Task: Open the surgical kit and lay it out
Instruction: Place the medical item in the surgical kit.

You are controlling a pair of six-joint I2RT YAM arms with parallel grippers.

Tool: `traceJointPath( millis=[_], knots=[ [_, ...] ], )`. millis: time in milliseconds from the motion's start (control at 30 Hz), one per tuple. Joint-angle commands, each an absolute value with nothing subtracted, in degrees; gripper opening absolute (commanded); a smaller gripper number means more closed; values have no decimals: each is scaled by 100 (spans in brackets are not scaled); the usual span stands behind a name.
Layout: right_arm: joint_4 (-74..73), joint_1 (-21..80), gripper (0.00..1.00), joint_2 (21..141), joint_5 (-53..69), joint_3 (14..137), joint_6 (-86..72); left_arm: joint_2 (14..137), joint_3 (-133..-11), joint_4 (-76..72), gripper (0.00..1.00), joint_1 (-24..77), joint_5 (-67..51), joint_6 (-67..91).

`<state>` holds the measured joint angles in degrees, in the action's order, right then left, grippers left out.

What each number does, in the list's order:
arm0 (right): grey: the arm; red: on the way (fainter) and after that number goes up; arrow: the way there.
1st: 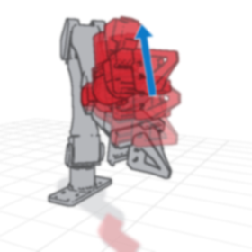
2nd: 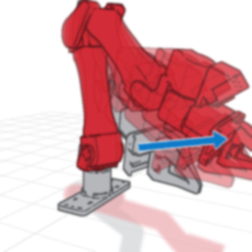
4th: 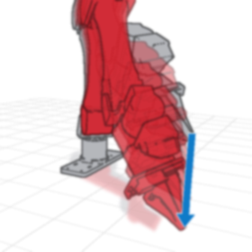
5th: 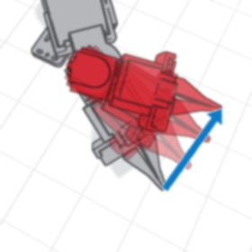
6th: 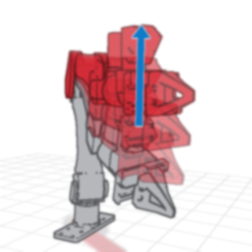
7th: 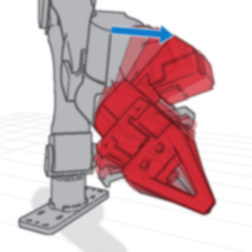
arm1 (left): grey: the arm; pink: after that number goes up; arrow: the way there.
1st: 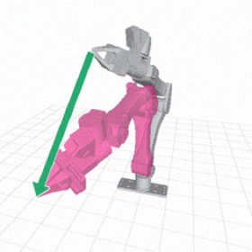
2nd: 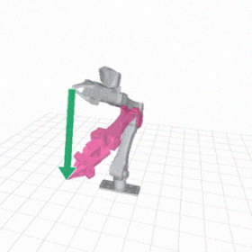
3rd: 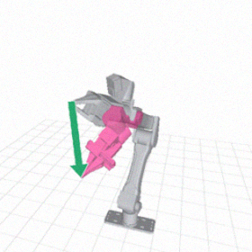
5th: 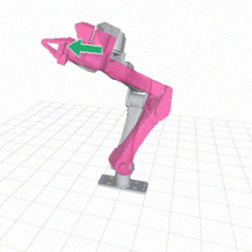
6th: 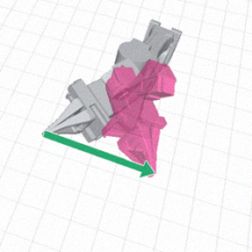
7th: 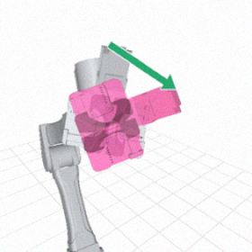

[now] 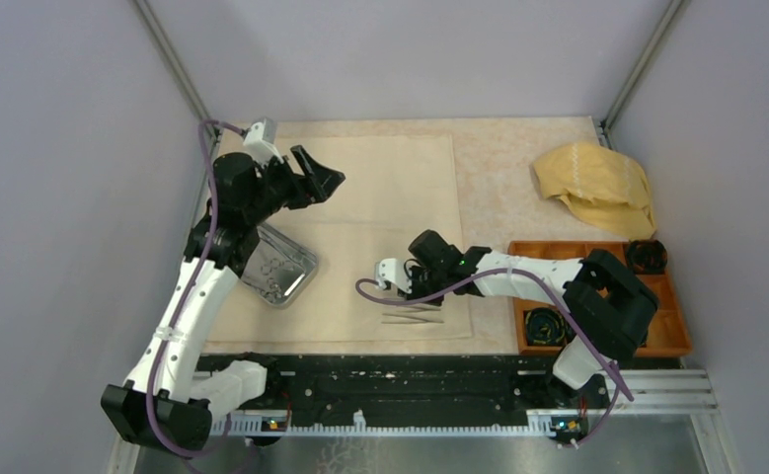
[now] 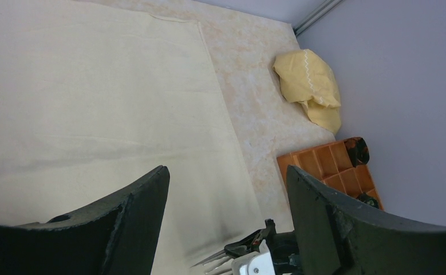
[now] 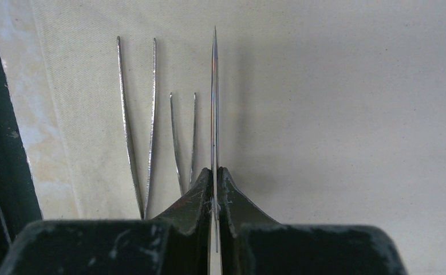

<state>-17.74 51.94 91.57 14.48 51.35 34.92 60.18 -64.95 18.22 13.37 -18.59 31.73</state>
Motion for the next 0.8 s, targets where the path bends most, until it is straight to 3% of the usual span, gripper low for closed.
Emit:
traceJointPath(
  millis=[0,767],
  knots=[
    [-1552,5159,0,9202,1488,5149,3486,6055,-6481,1541,81,1310,-1975,3234],
    [-1560,5159,0,9373,1382,5129,3498,6094,-6466,1519,81,1240,-2035,3200]
  ],
)
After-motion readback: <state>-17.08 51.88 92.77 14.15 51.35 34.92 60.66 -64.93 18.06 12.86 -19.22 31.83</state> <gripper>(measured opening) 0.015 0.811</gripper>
